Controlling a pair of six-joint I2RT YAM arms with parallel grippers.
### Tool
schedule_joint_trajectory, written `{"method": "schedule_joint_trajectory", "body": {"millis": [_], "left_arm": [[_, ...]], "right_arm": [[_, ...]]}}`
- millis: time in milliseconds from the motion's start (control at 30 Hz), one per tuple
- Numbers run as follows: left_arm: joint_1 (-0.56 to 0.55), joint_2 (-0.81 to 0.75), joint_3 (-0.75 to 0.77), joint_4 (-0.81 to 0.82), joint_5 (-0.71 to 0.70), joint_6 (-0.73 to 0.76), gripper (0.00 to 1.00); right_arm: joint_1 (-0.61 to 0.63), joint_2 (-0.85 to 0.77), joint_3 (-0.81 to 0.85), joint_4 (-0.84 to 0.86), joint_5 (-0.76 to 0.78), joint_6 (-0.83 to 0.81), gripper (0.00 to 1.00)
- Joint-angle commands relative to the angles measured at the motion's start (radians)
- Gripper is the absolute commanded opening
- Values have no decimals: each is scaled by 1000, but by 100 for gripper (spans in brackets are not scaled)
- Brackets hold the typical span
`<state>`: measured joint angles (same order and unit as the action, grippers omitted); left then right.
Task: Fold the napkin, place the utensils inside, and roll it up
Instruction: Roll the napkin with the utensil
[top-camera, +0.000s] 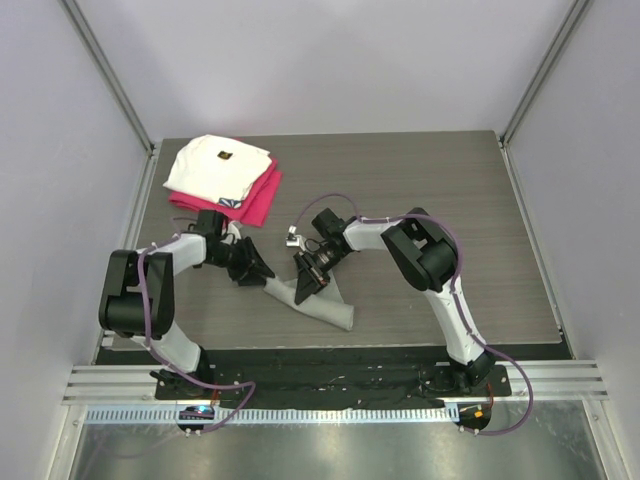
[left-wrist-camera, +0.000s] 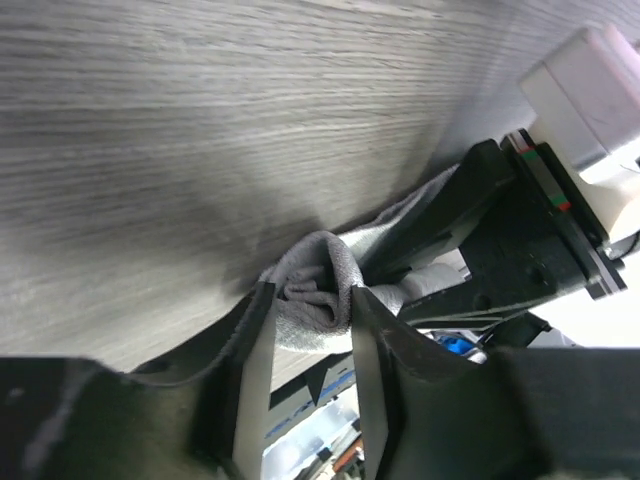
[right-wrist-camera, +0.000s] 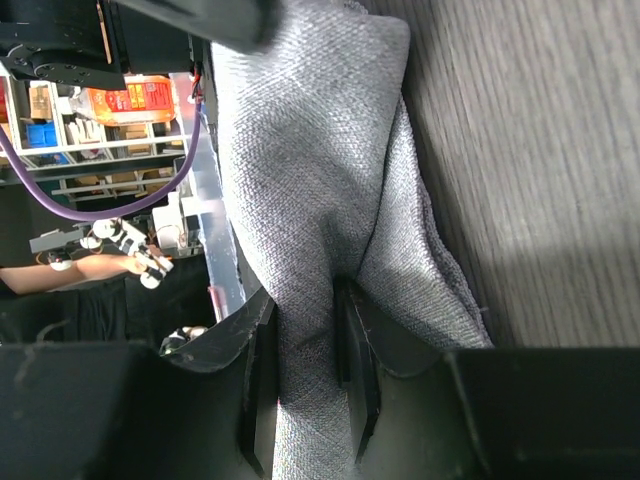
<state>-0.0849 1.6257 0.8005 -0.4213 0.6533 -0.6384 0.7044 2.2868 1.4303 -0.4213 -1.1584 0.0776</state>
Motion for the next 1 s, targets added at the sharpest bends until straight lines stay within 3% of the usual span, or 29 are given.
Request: {"method": "schedule_joint_trajectory", "body": {"millis": [0,100,300,700,967], "left_arm": [[-7,26,-14,79,40,-9,35],[-21,30,-15,95,42,-20,27],[-39,56,-35,104,36,-47,0],[-39,86,9,16,20,-32,0],[-39,97,43,-60,0,-29,0]], "right_arm": [[4,65,-18,-62,189,-42,34],[4,57,-13,-63,212,-41,34],[1,-35,-18,-63,336,-36,57],[17,-357,-51,-37,687,-71,72],[193,-521,-133,6,1028,-242,73]]}}
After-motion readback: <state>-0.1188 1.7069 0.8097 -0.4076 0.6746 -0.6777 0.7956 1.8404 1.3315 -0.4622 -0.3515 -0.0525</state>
